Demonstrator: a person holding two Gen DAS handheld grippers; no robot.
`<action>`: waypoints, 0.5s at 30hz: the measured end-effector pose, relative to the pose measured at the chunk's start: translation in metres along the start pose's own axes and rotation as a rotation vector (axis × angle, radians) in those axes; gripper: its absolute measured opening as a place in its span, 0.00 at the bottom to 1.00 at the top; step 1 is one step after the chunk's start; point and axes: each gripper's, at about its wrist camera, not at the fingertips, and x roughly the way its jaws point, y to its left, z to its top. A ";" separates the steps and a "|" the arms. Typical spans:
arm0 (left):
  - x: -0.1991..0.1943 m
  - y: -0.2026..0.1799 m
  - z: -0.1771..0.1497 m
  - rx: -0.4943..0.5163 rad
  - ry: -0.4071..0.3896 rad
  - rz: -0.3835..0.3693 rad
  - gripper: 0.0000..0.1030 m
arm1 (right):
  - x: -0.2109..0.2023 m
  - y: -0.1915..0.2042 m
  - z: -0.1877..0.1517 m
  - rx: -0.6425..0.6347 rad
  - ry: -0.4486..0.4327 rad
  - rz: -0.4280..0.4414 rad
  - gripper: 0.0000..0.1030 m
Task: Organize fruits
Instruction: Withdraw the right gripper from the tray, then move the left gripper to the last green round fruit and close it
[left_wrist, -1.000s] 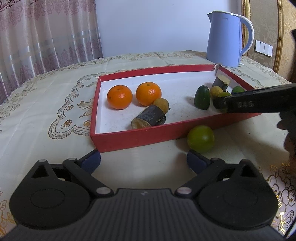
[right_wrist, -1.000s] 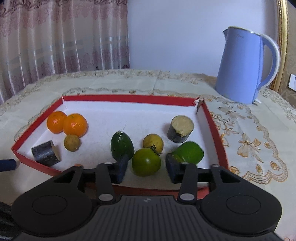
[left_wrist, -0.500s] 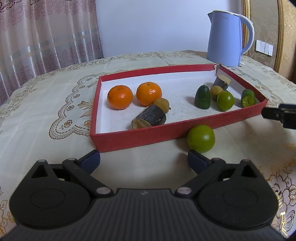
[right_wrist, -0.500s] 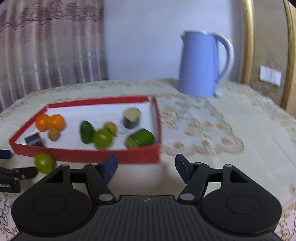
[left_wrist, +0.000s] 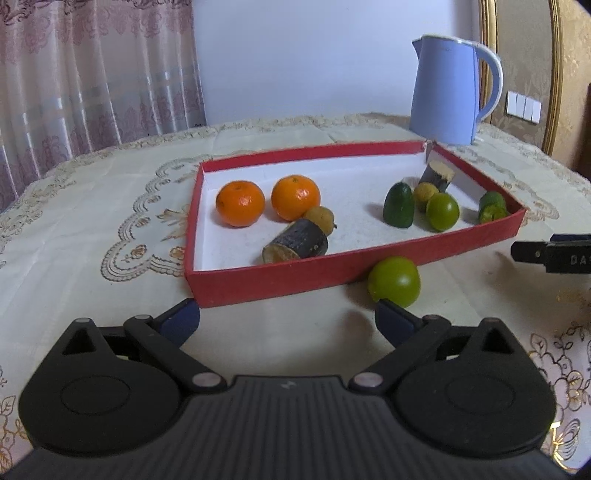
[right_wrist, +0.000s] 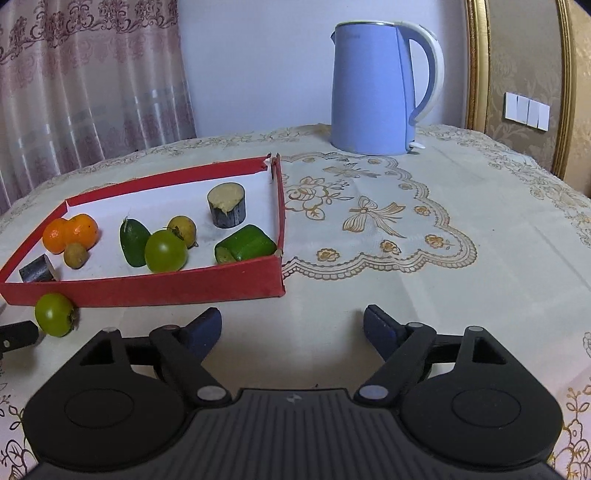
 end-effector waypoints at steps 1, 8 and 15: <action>-0.002 0.001 0.000 -0.014 0.002 -0.015 0.98 | 0.000 0.000 0.000 0.002 0.000 0.003 0.83; -0.008 -0.019 0.008 -0.049 -0.005 -0.070 0.98 | 0.003 0.005 0.001 -0.032 0.015 -0.009 0.87; 0.006 -0.045 0.021 -0.004 0.010 -0.015 0.98 | 0.003 0.005 0.001 -0.031 0.015 -0.006 0.88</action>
